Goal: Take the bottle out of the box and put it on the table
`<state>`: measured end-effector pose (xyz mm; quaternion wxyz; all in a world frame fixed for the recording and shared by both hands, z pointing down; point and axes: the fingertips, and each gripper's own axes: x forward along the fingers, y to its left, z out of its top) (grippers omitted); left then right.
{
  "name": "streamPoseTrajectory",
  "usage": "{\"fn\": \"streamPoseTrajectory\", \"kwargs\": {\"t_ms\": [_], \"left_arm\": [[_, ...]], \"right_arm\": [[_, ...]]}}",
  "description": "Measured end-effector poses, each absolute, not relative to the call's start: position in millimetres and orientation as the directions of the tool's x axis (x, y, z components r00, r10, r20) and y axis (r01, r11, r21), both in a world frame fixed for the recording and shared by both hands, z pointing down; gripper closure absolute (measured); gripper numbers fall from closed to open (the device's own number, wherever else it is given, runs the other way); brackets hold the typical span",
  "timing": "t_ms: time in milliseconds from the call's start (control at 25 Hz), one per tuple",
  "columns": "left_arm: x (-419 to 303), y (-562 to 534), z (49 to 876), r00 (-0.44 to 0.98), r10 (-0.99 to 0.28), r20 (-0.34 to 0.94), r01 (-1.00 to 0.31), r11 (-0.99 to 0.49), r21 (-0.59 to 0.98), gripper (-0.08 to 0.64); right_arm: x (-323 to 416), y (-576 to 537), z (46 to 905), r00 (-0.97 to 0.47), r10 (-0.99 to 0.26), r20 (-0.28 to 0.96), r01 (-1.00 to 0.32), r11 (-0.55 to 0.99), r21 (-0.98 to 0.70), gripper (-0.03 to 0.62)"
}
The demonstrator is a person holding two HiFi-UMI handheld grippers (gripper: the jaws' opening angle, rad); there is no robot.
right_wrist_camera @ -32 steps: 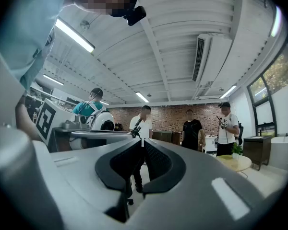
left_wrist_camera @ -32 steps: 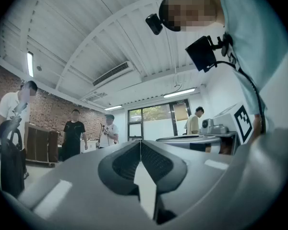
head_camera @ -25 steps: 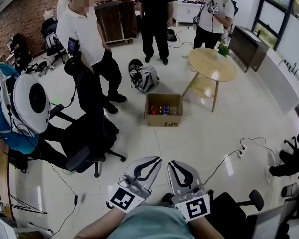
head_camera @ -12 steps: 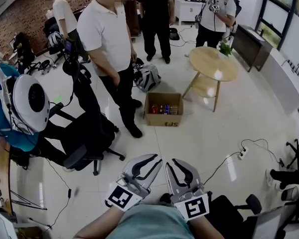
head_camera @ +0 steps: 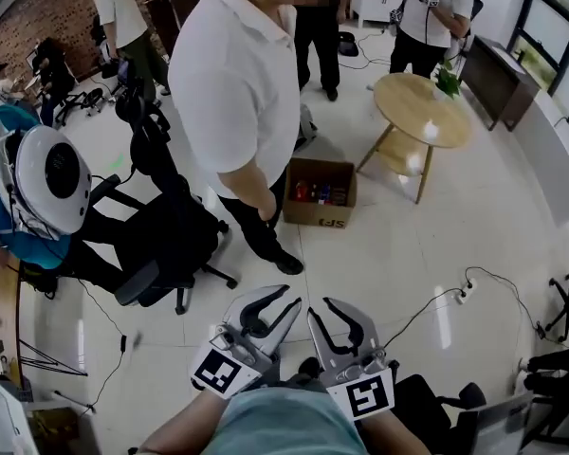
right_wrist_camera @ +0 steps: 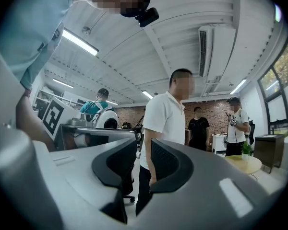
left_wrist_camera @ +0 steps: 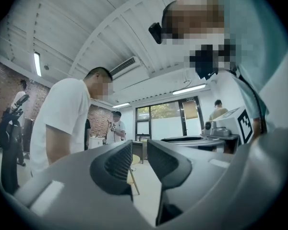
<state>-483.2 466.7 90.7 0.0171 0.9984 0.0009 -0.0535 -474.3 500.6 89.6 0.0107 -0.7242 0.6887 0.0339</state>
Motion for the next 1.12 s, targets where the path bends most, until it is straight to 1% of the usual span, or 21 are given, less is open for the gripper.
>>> {"fn": "streamPoseTrajectory", "kwargs": {"t_ms": [240, 440, 680, 800, 1000, 1120], "left_arm": [[-489.5, 402.6, 97.9, 0.995, -0.027, -0.094, -0.025, -0.999, 0.029, 0.466], [-499.8, 317.7, 108.5, 0.994, -0.043, -0.104, -0.04, -0.999, 0.032, 0.466], [-489.9, 240.7, 102.5, 0.992, -0.002, -0.13, 0.0, -1.0, 0.015, 0.466], [-478.1, 225.3, 106.4, 0.994, 0.038, -0.101, 0.037, -0.999, -0.015, 0.466], [-442.5, 209.3, 110.6, 0.993, 0.08, -0.089, 0.081, -0.997, 0.005, 0.466], [-411.5, 209.5, 112.2, 0.99, 0.091, -0.105, 0.094, -0.995, 0.021, 0.466]], "right_arm": [[-482.9, 440.6, 88.5, 0.006, -0.999, -0.046, -1.0, -0.007, 0.012, 0.509], [-496.1, 363.7, 97.4, -0.017, -0.999, -0.031, -0.999, 0.016, 0.037, 0.503], [-482.3, 289.3, 90.0, 0.074, -0.997, -0.015, -0.995, -0.075, 0.061, 0.499], [-468.4, 271.7, 90.8, 0.106, -0.994, 0.003, -0.991, -0.105, 0.084, 0.488], [-424.7, 253.7, 91.2, 0.165, -0.986, 0.007, -0.983, -0.164, 0.087, 0.48], [-390.1, 253.0, 97.0, 0.188, -0.982, -0.007, -0.979, -0.188, 0.076, 0.474]]}}
